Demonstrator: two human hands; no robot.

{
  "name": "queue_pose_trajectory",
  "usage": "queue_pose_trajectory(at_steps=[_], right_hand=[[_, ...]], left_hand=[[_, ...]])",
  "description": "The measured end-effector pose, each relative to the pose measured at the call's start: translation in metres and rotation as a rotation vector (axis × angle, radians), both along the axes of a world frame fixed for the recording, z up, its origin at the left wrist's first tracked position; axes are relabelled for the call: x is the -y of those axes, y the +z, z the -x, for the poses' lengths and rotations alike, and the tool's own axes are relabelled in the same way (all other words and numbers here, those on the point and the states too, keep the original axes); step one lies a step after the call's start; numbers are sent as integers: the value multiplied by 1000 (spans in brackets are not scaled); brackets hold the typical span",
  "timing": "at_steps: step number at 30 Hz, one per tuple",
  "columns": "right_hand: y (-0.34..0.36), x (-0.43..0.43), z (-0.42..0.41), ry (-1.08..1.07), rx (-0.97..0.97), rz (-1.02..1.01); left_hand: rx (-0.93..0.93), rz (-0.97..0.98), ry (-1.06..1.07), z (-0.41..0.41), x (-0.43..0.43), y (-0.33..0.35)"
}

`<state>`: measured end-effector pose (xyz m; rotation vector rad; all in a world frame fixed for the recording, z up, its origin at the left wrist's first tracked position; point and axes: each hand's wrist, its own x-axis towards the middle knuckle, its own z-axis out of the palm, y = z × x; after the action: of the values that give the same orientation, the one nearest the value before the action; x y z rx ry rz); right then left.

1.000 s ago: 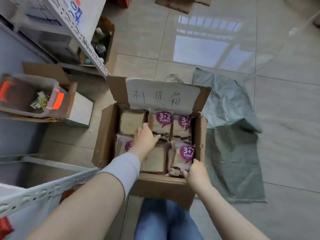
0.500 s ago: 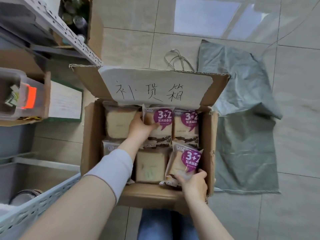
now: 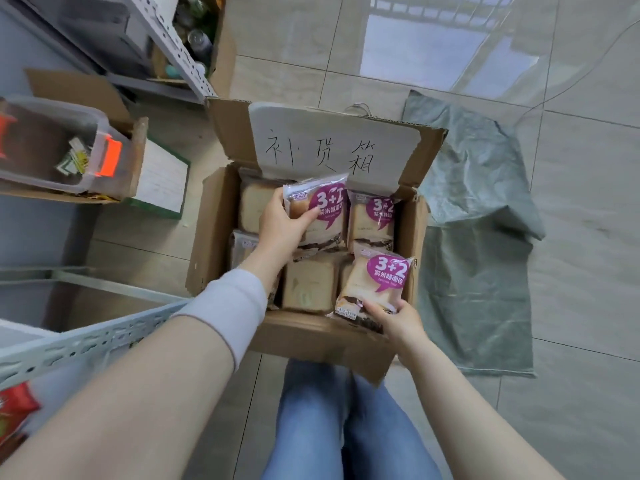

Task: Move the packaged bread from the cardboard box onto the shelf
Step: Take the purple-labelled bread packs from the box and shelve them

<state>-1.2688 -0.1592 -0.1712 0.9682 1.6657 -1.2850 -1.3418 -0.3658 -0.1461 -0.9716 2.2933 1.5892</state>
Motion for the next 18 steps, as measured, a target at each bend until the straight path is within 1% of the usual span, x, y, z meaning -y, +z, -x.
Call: queue_pose_trajectory(at_steps=[3, 7, 10, 12, 18], right_hand=[[36, -13, -15, 114, -119, 65], [98, -32, -45, 255, -248, 193], [149, -37, -72, 352, -329, 313], [188, -31, -90, 418, -387, 347], [308, 28, -144, 621, -568, 472]], left_hand=[[-85, -20, 120, -31, 6, 51], [-227, -22, 311, -103, 13, 133], [-353, 41, 383, -169, 20, 204], [-412, 99, 422, -214, 26, 252], [-537, 276, 571, -346, 67, 384]])
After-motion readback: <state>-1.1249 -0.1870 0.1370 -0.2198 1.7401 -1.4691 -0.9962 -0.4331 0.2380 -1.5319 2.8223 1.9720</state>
